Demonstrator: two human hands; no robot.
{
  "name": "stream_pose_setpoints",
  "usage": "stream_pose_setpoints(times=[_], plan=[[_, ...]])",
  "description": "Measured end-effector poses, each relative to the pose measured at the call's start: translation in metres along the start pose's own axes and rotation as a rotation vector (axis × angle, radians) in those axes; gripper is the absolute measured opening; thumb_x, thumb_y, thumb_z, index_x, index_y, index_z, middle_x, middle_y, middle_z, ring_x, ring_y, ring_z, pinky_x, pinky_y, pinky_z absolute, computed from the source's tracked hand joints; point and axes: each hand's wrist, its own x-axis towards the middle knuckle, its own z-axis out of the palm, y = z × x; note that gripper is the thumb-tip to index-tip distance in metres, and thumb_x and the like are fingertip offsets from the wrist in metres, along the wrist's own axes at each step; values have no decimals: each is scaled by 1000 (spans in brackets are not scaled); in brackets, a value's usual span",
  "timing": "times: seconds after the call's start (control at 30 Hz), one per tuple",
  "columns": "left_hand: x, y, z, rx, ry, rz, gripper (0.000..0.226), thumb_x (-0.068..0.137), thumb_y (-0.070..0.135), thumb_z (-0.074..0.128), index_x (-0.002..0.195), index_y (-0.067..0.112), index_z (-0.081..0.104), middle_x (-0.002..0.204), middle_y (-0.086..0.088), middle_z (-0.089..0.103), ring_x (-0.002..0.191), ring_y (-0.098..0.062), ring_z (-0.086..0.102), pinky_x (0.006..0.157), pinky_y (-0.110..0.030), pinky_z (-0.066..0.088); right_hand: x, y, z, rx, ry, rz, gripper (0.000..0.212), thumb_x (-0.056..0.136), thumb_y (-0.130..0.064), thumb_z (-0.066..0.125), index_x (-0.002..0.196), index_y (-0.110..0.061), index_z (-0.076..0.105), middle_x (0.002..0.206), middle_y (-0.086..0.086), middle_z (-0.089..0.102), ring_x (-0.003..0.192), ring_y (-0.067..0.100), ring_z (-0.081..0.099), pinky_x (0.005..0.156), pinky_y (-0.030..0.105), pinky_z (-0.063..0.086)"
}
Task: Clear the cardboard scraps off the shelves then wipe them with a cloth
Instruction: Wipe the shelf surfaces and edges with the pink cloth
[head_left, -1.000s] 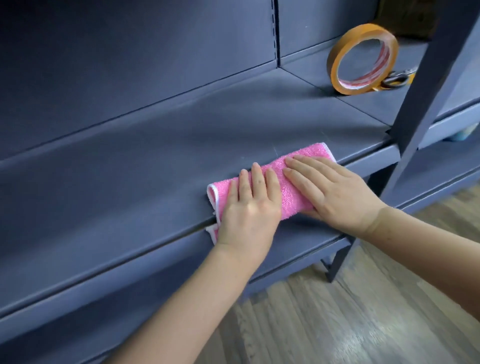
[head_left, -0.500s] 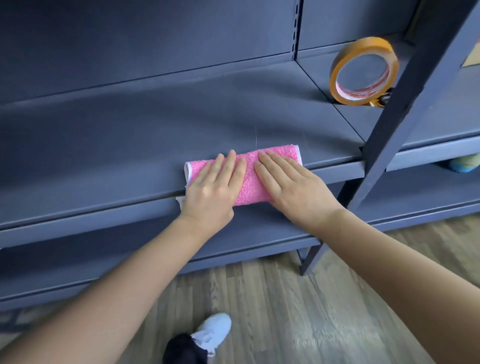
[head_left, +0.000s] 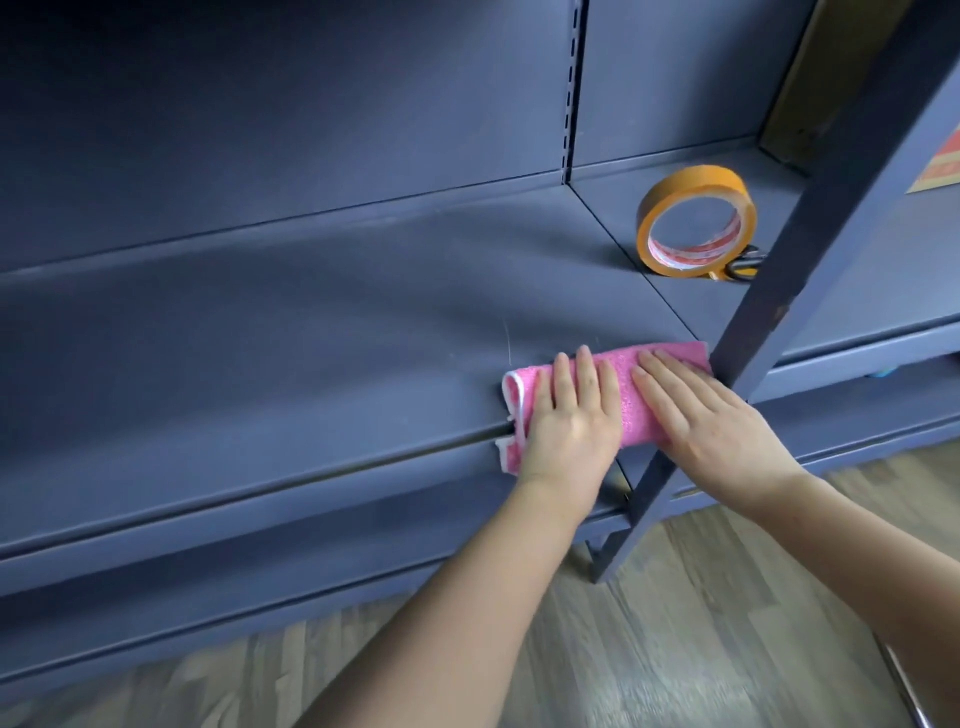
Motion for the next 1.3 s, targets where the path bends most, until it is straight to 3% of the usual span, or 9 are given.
stream_pose_setpoints(times=[0.3,0.43,0.6,0.7,0.77,0.87,1.03,1.13,1.3], plan=[[1,-8,2,-8,59,74,57,79,6,46,134,16,52,139,-6,54,128,-21,52,107,-30,41,2,-11,-10,19,42,20,49,74,5,29,111,15,60,114,31,62,101,46,62,81,55,48],[-2,-14,-7,-93,-193,142,73,88,5,45,149,2,5,158,-19,4,146,-35,6,120,-42,7,2,-12,-33,40,-17,24,59,48,23,71,107,13,64,110,28,65,98,43,65,76,52,52],[-19,-14,-41,-84,-220,188,54,94,1,33,146,0,18,157,-20,14,144,-37,15,118,-46,15,5,-12,-78,58,-59,-98,49,56,11,45,98,5,71,101,19,71,90,31,70,68,43,56],[-32,-18,-76,-99,-177,182,52,88,6,50,139,3,38,149,-18,37,137,-32,37,112,-40,32,10,-14,-113,73,-116,-67,64,34,13,58,95,2,73,99,17,72,89,27,71,67,38,57],[-46,-24,-107,-112,-154,181,44,58,26,77,101,18,72,105,0,73,96,-12,69,79,-22,55,15,-15,-141,89,-166,-50,75,20,11,72,94,-1,74,99,13,73,89,22,72,69,32,57],[-63,-41,-156,-128,-137,140,34,26,26,80,57,24,67,52,9,63,47,-4,61,44,-12,43,27,-16,-188,115,-167,-81,81,11,4,76,92,-6,76,98,8,74,87,17,72,69,25,56],[-71,-82,-241,-199,-184,178,30,81,0,47,109,11,50,111,-10,58,104,-33,56,77,-38,41,69,-12,-272,162,-111,-193,63,31,-2,67,93,-9,76,98,3,74,86,13,72,67,23,55],[-73,-114,-294,-227,-87,144,22,80,-2,41,90,17,42,106,-7,58,100,-33,55,66,-36,32,106,-13,-321,112,-116,-206,84,12,-2,77,96,-11,75,101,0,74,86,10,72,69,16,53],[-62,-175,-374,-141,145,98,23,79,1,41,92,20,46,100,-2,59,94,-29,56,63,-32,32,177,-9,-385,131,-19,-240,84,28,6,82,111,-4,67,111,6,70,91,17,71,66,23,54]])
